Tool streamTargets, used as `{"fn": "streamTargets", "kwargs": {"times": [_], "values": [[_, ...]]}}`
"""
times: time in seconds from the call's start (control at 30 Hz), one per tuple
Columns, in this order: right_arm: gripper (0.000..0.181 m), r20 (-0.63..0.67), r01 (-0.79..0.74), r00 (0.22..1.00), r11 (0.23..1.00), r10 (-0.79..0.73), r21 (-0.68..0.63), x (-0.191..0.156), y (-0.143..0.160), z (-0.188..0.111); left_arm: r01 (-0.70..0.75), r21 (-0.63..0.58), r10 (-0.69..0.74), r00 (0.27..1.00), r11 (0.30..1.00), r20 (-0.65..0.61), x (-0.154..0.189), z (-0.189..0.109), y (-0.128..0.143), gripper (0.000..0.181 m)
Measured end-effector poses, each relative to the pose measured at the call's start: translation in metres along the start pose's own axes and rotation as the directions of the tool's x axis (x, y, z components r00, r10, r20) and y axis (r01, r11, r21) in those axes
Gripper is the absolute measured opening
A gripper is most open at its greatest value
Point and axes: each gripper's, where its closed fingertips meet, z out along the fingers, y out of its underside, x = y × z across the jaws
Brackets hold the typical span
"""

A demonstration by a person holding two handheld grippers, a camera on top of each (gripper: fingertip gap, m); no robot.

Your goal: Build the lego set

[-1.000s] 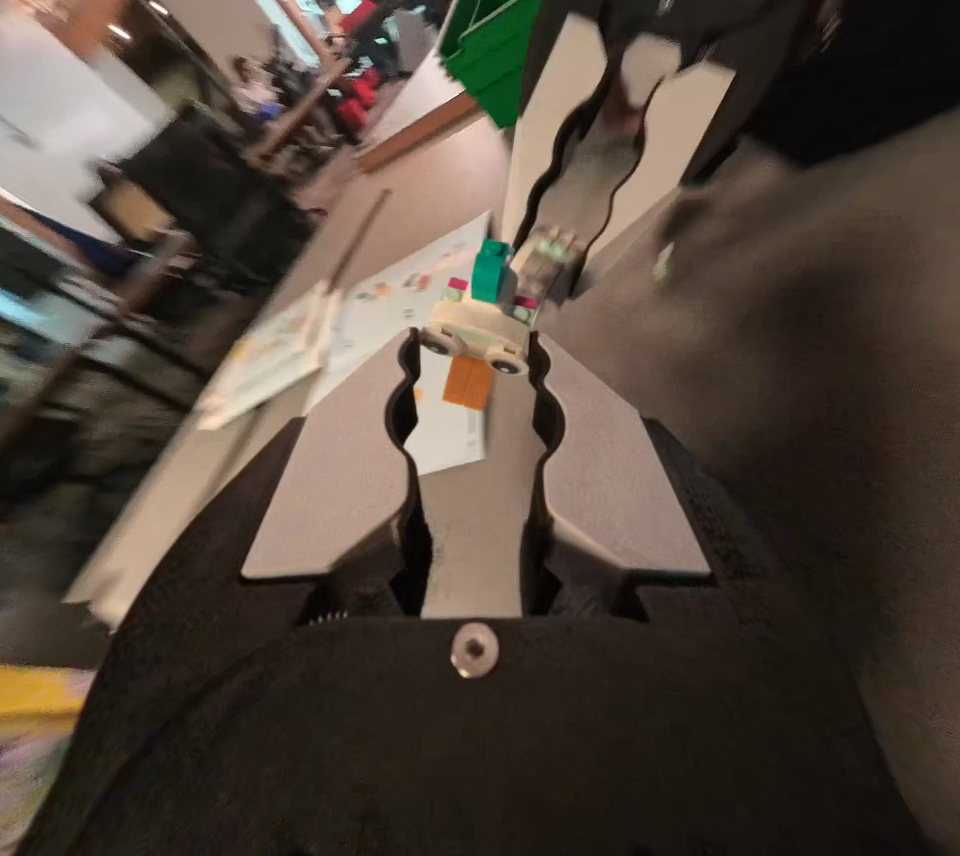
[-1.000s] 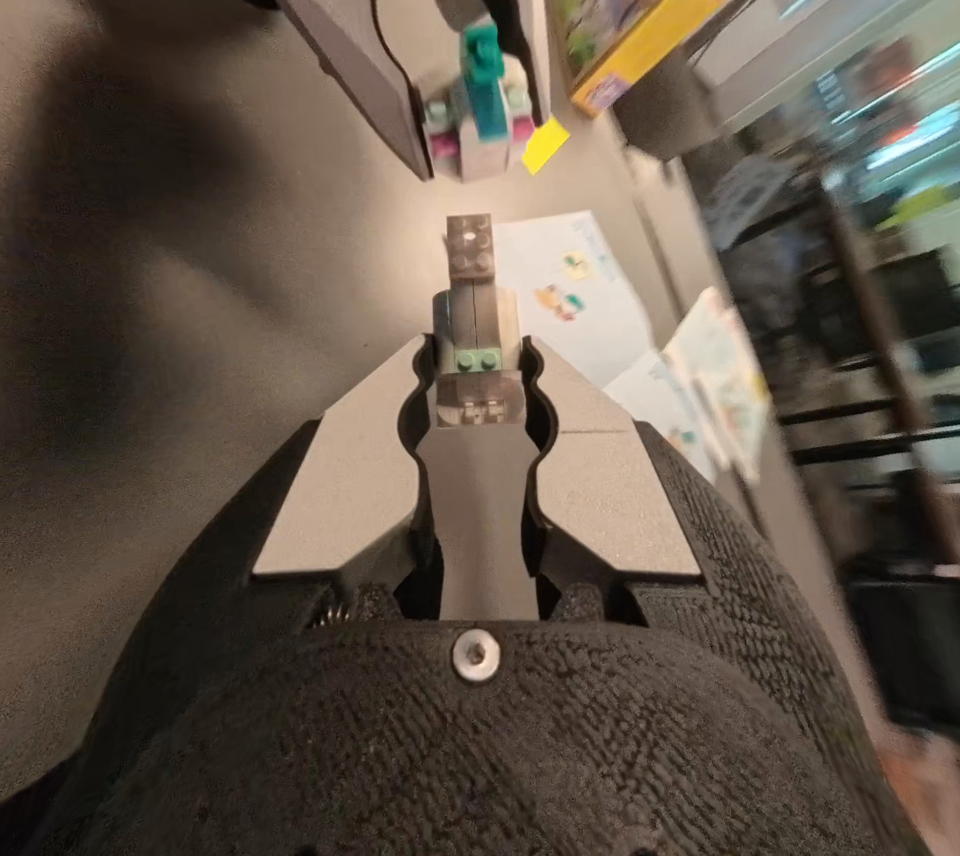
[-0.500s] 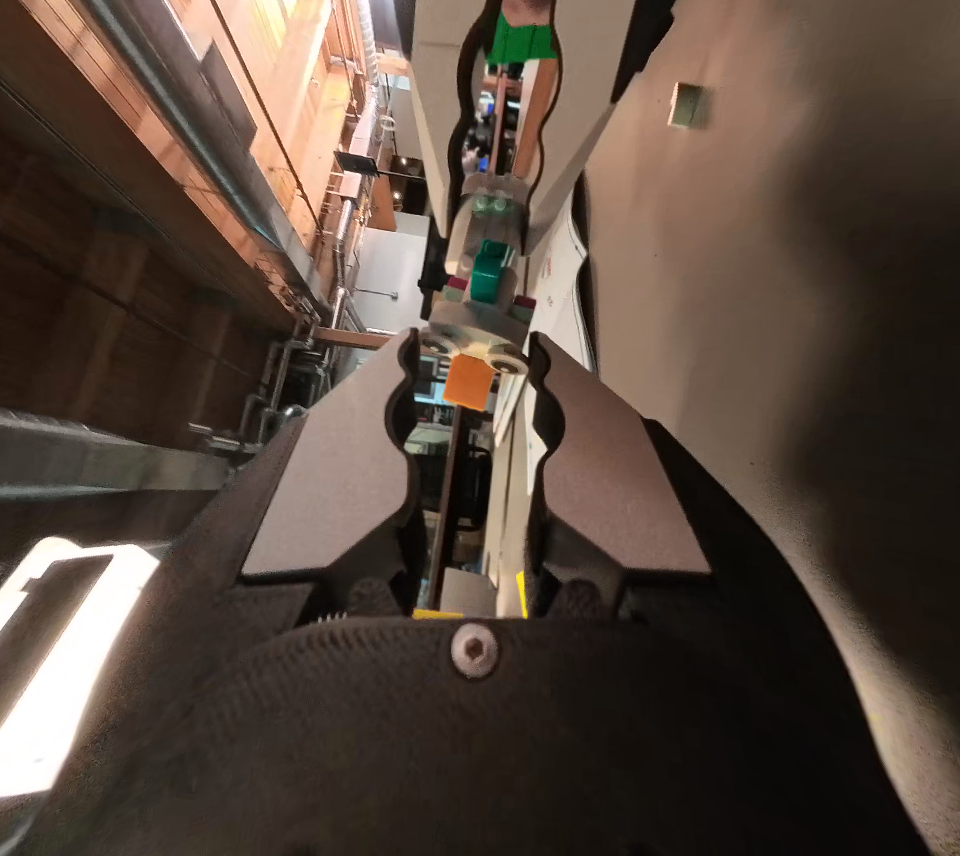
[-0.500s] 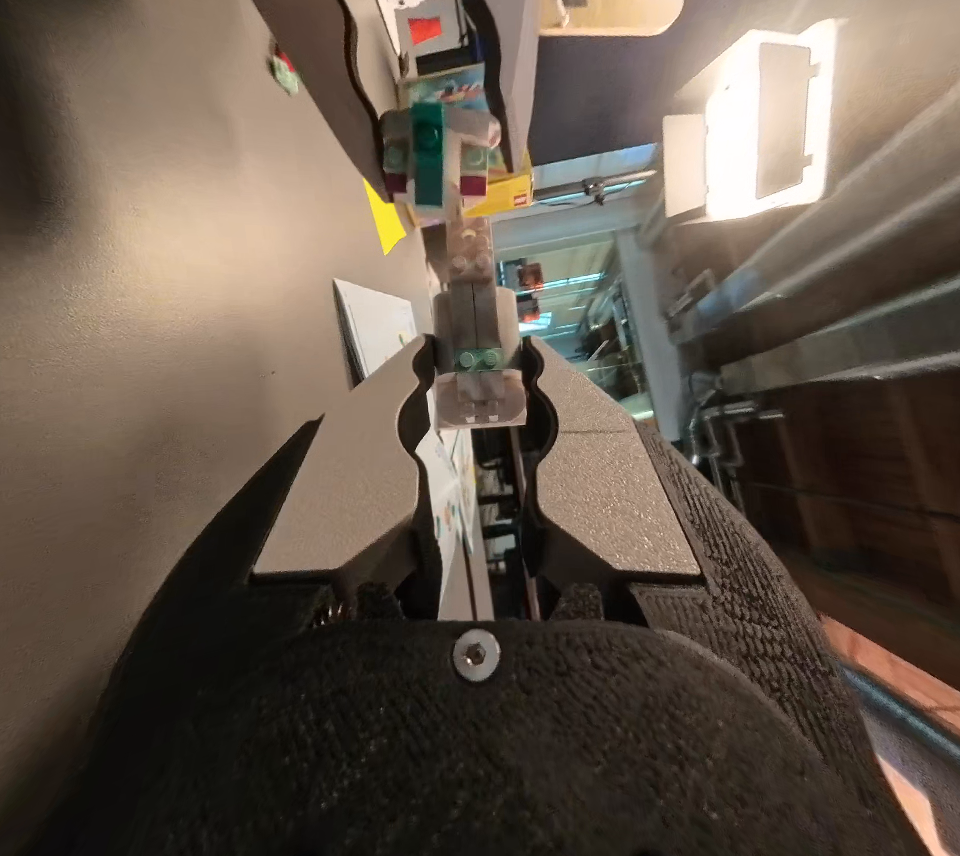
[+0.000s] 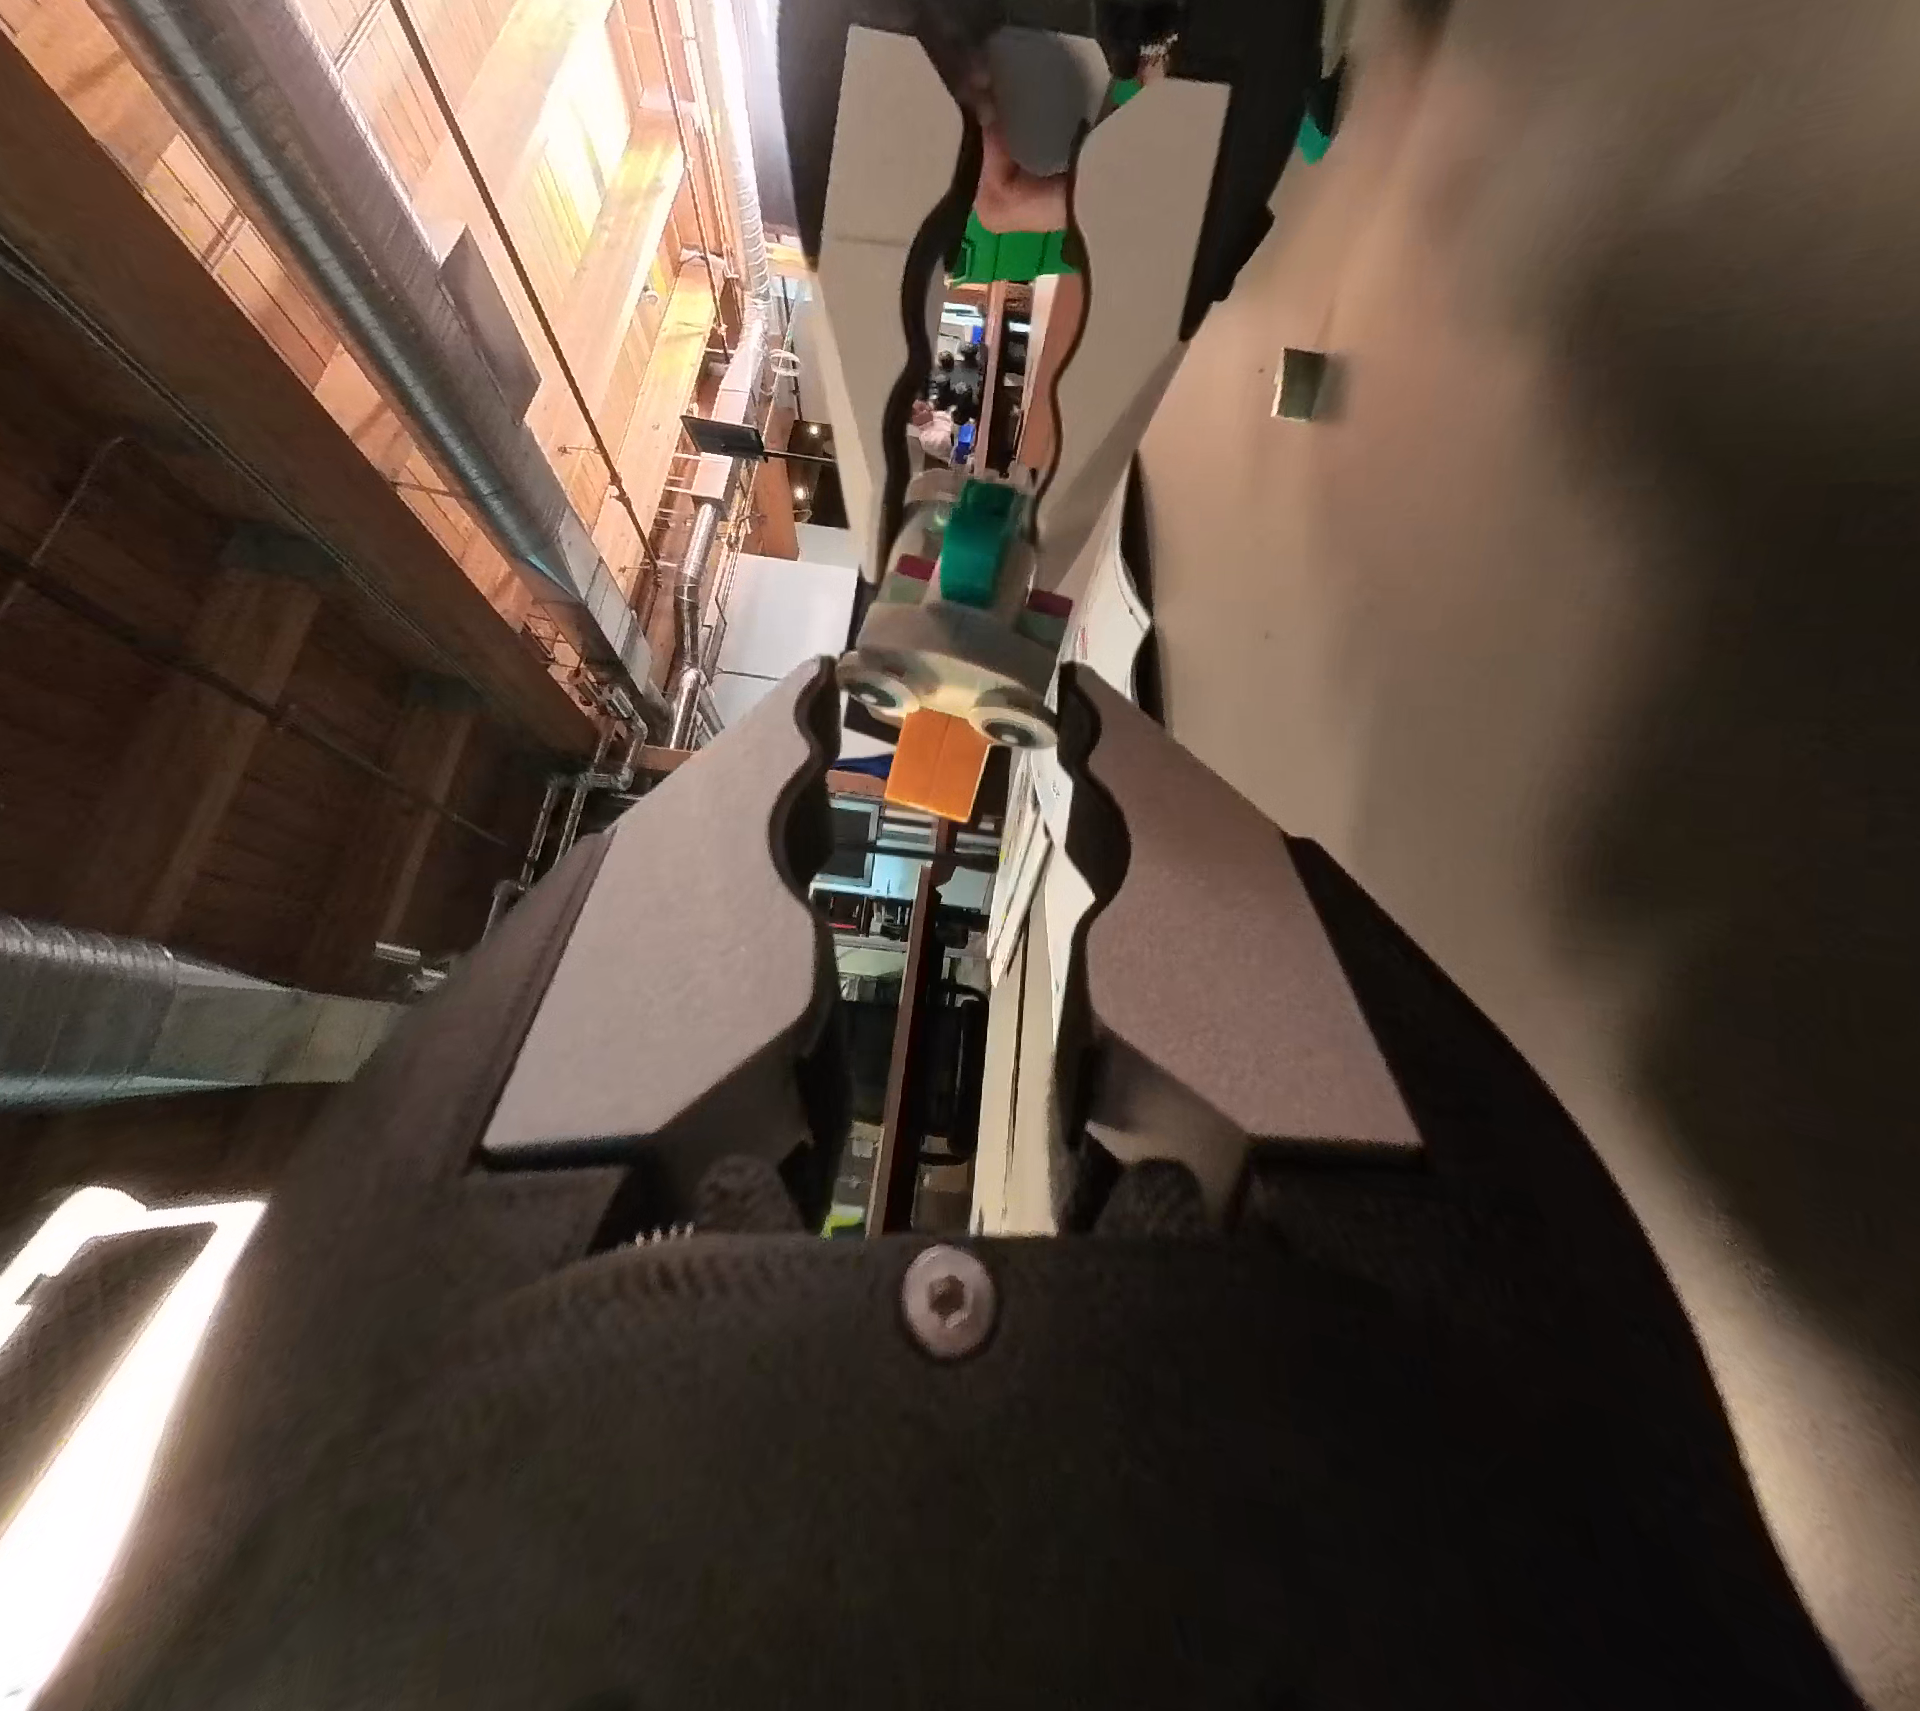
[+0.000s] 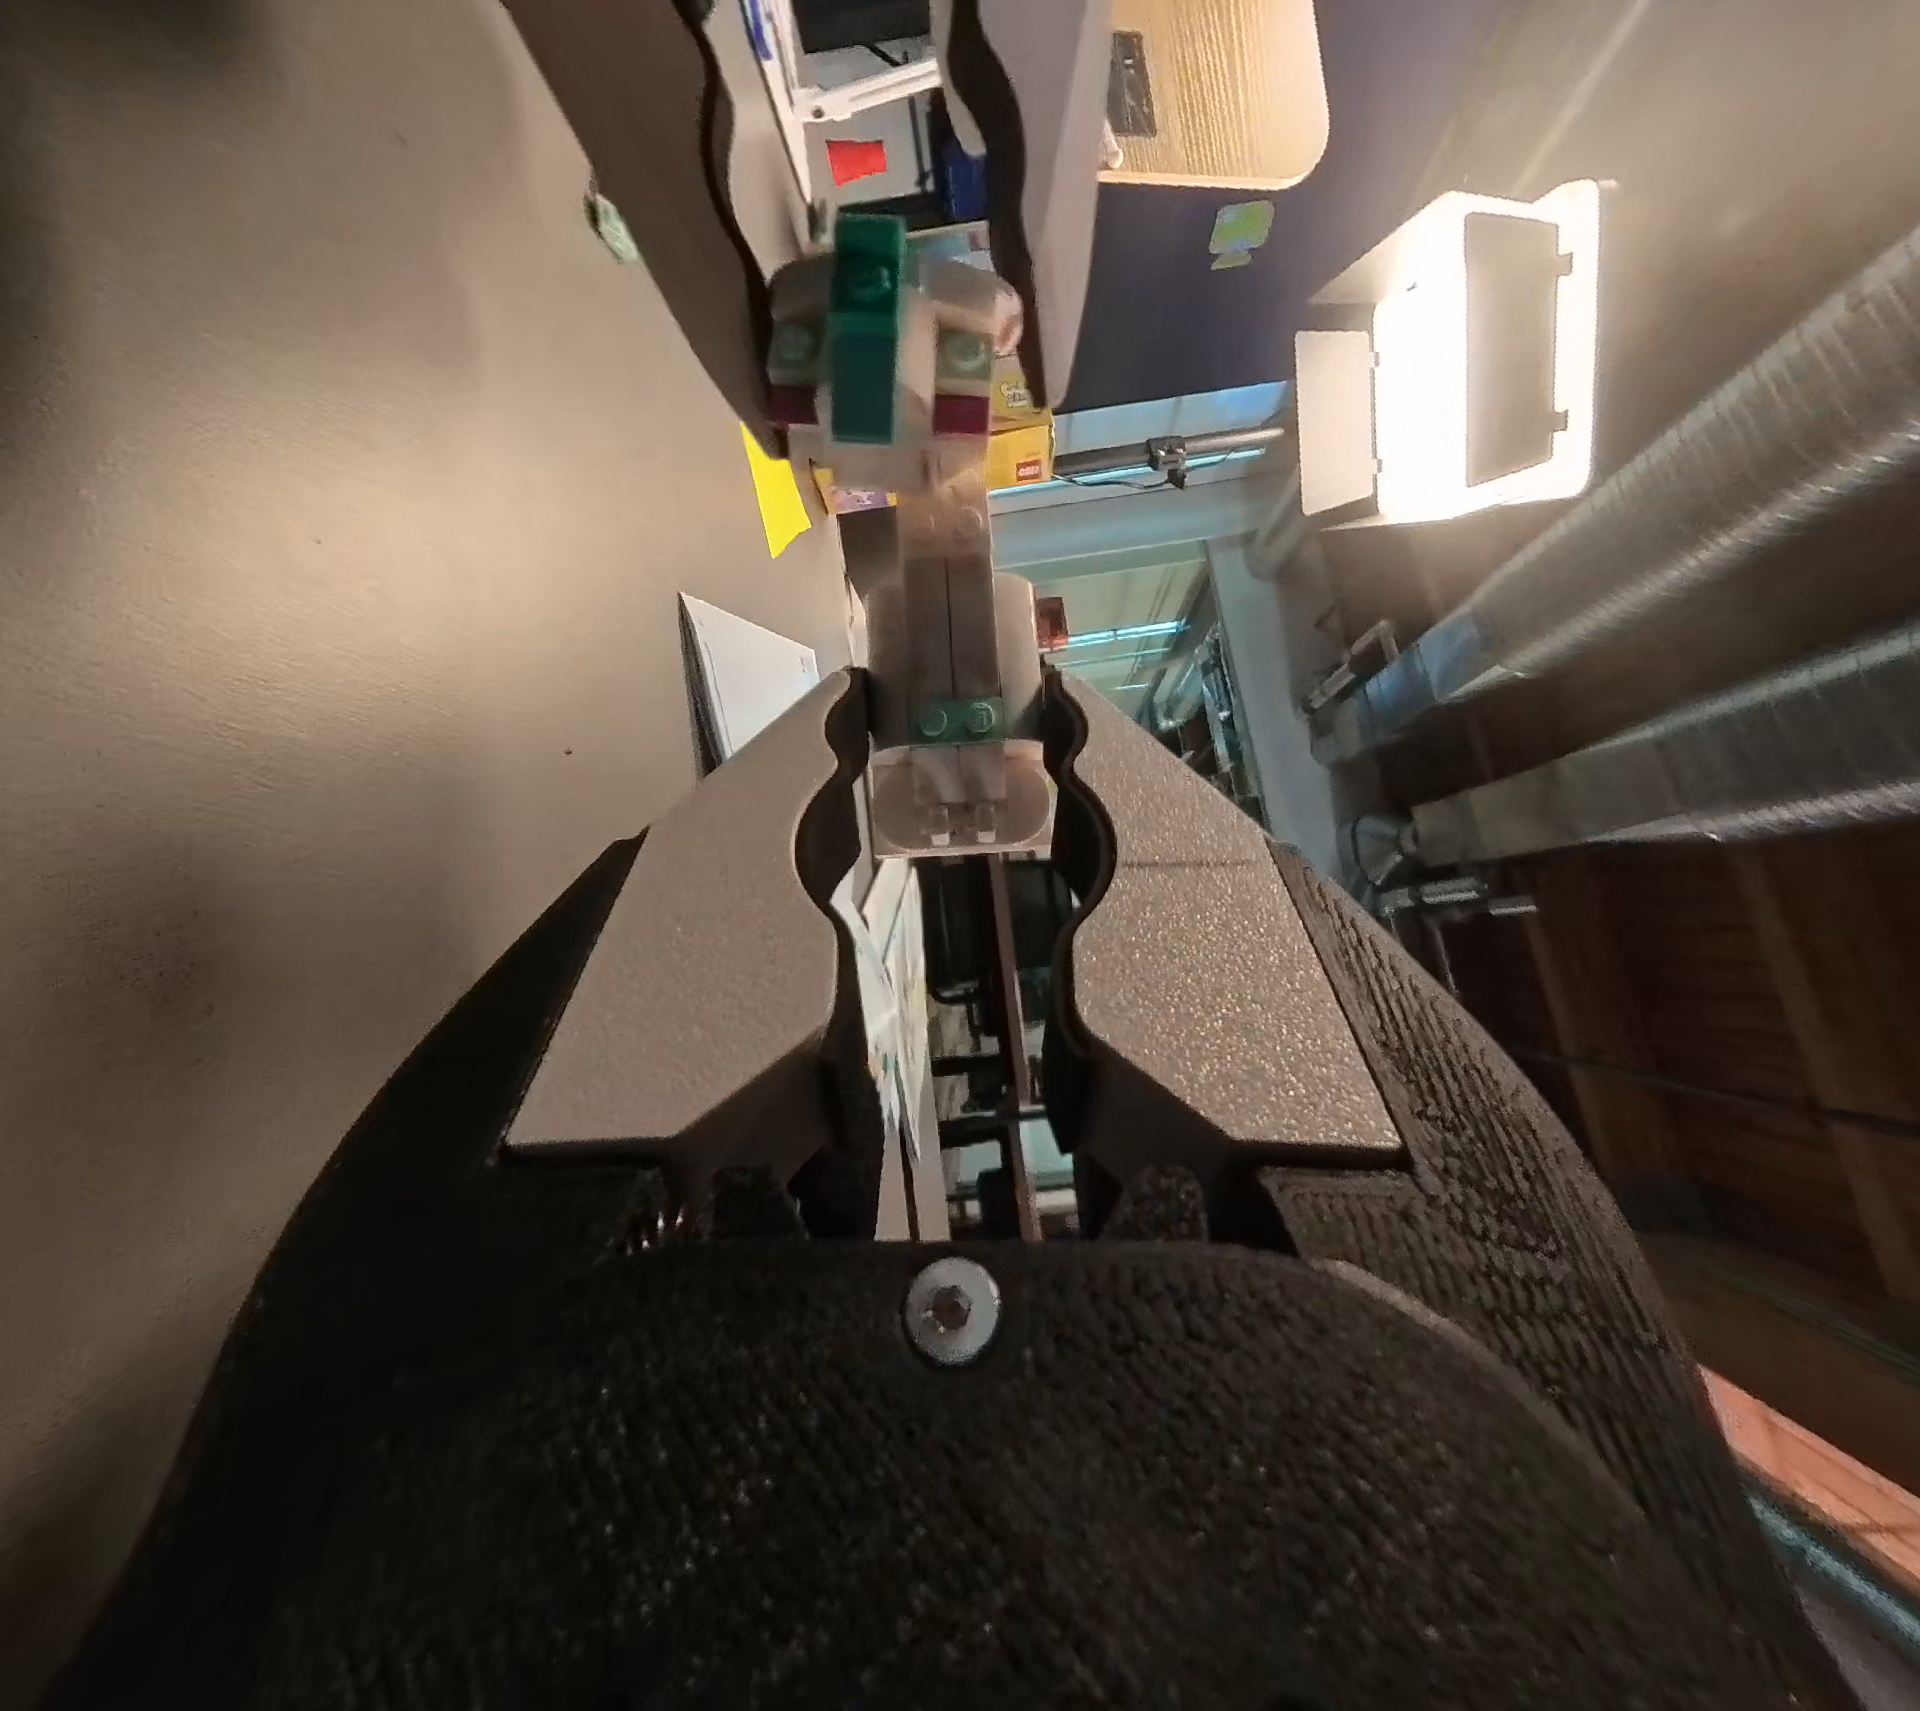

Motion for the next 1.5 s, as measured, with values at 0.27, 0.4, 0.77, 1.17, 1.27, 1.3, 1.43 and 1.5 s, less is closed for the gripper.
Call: {"fn": "streamTargets", "kwargs": {"times": [0.27,0.4,0.77,1.17,1.27,1.3,1.43,1.5], "values": [[0.031,-0.014,-0.012,1.0,1.0,0.012,0.029,0.004,-0.006,-0.002,0.06,0.014,-0.061,0.998,0.998,0.012,-0.006,0.0,0.0,0.041],[0.031,-0.004,0.002,1.0,1.0,-0.002,0.028,0.001,-0.006,-0.002,0.091,0.023,-0.091,0.996,0.996,0.019,-0.009,0.0,-0.002,0.04],[0.031,0.047,0.01,0.999,1.0,-0.011,0.027,-0.007,-0.006,-0.002,0.118,0.018,-0.118,0.993,0.993,-0.031,-0.002,0.001,0.0,0.041],[0.032,0.342,0.208,0.924,0.975,-0.171,-0.074,-0.056,0.015,0.006,0.355,-0.095,-0.358,0.933,0.93,-0.023,-0.015,-0.002,0.041,0.041],[0.032,0.371,0.312,0.887,0.949,-0.275,-0.044,-0.057,0.015,0.007,0.392,-0.1,-0.395,0.918,0.914,-0.011,-0.019,-0.003,0.046,0.041],[0.032,0.392,0.328,0.874,0.944,-0.288,-0.037,-0.058,0.016,0.006,0.399,-0.102,-0.403,0.915,0.911,-0.012,-0.019,-0.004,0.046,0.041],[0.033,0.474,0.382,0.809,0.924,-0.347,0.024,-0.059,0.018,0.0,0.403,-0.097,-0.406,0.914,0.91,-0.018,-0.02,-0.004,0.045,0.041],[0.034,0.512,0.398,0.778,0.916,-0.365,0.048,-0.06,0.019,-0.003,0.401,-0.092,-0.404,0.914,0.912,-0.024,-0.019,-0.004,0.043,0.041]]}}
